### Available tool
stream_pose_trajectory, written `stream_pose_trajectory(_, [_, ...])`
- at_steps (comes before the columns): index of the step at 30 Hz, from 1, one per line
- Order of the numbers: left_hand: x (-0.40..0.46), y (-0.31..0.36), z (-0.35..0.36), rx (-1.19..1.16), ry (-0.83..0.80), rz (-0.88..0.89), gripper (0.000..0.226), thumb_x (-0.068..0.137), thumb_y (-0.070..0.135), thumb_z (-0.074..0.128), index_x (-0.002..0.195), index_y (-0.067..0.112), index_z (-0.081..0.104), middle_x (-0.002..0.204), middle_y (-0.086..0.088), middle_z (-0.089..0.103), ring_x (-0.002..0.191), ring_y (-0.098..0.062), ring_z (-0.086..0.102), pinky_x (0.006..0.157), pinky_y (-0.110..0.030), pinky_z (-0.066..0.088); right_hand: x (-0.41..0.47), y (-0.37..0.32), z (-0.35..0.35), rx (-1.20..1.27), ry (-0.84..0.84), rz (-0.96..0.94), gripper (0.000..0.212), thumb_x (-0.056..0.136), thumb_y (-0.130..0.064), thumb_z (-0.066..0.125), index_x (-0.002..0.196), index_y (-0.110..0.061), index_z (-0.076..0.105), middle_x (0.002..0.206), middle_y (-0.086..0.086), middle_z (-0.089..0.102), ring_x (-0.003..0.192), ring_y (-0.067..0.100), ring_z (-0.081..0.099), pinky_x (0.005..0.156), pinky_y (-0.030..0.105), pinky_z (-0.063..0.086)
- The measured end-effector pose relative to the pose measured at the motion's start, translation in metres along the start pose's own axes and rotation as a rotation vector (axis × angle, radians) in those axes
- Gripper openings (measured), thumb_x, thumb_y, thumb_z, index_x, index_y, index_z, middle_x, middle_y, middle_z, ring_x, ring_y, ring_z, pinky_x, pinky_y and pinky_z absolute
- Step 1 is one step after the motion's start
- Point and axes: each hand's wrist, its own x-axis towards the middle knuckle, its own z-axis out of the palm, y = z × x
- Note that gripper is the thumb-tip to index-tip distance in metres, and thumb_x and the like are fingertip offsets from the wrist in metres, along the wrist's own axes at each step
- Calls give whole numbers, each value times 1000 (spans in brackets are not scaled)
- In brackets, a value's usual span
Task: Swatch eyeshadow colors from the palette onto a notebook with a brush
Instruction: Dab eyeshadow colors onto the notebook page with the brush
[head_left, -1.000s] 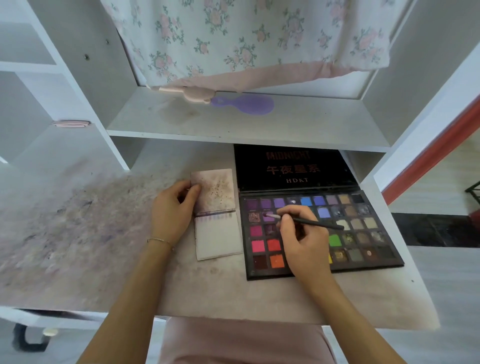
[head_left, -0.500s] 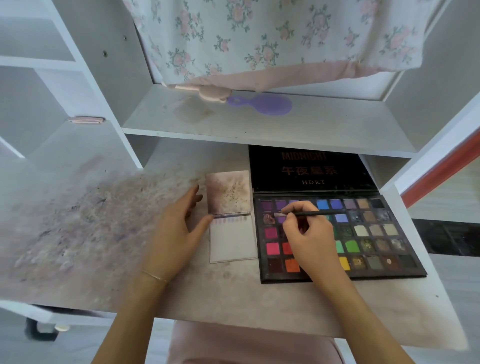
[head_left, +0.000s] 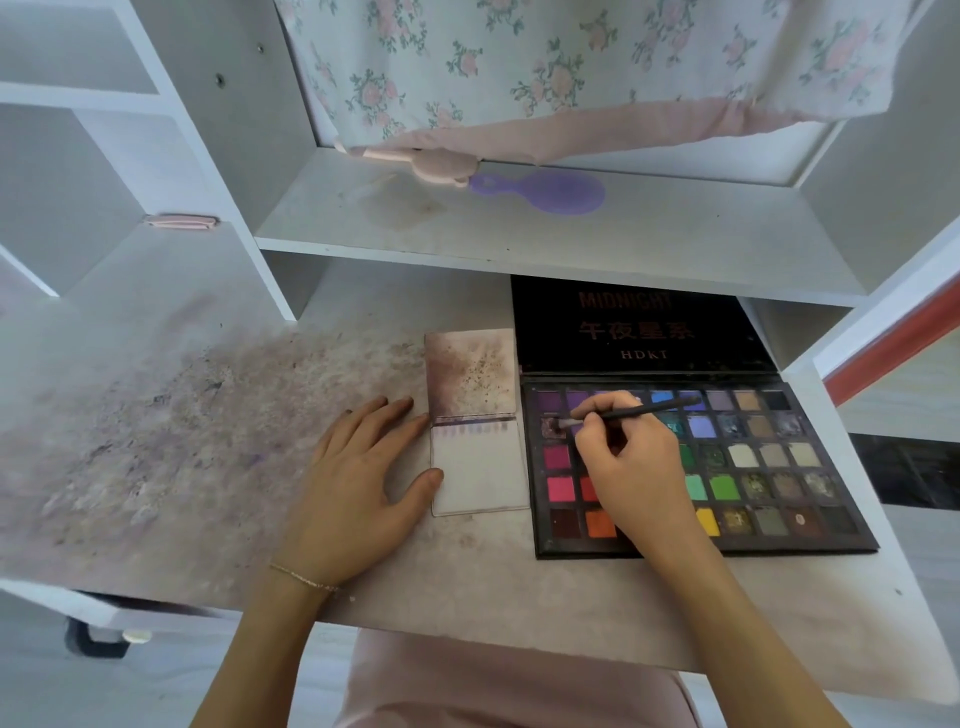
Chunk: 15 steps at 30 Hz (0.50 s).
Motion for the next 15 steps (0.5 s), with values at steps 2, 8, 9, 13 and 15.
stream_pose_trajectory(2, [0, 0, 0, -2, -1, -1, 68, 75, 59, 30, 130, 24, 48, 141, 5, 41, 134, -14, 27, 112, -32, 12, 0, 0, 0, 1, -16, 4, 24, 86, -7, 48, 73, -28, 50, 56, -10, 48, 47, -1, 46, 44, 10, 34])
stream_pose_trajectory(8, [-1, 0, -3, 11, -52, 8, 70, 74, 63, 27, 134, 30, 41, 145, 8, 33, 137, -10, 20, 113, -28, 6, -1, -1, -2, -11, -20, -33, 27, 86, -7, 49, 73, -31, 50, 61, -10, 52, 52, 0, 48, 45, 10, 37])
stream_pose_trajectory(9, [-1, -1, -3, 13, -58, 10, 70, 74, 63, 26, 135, 30, 40, 145, 8, 32, 137, -10, 19, 113, -29, 5, -1, -2, -1, -18, -27, -36, 27, 86, -8, 49, 74, -31, 50, 61, -10, 53, 51, -1, 48, 45, 10, 37])
stream_pose_trajectory(13, [-3, -2, -3, 26, -72, 12, 71, 74, 64, 24, 136, 31, 37, 147, 9, 30, 138, -10, 16, 114, -30, 4, -4, -4, -1, 18, -20, -25, 28, 86, -5, 49, 72, -30, 51, 53, -11, 50, 45, -1, 46, 40, 8, 32])
stream_pose_trajectory(15, [-3, -2, -3, 36, -76, 16, 72, 74, 65, 23, 136, 32, 36, 147, 9, 28, 138, -9, 14, 114, -29, 3, -6, -9, 1, 67, 3, -43, 29, 86, -4, 50, 74, -31, 51, 56, -12, 51, 50, -4, 49, 43, 6, 35])
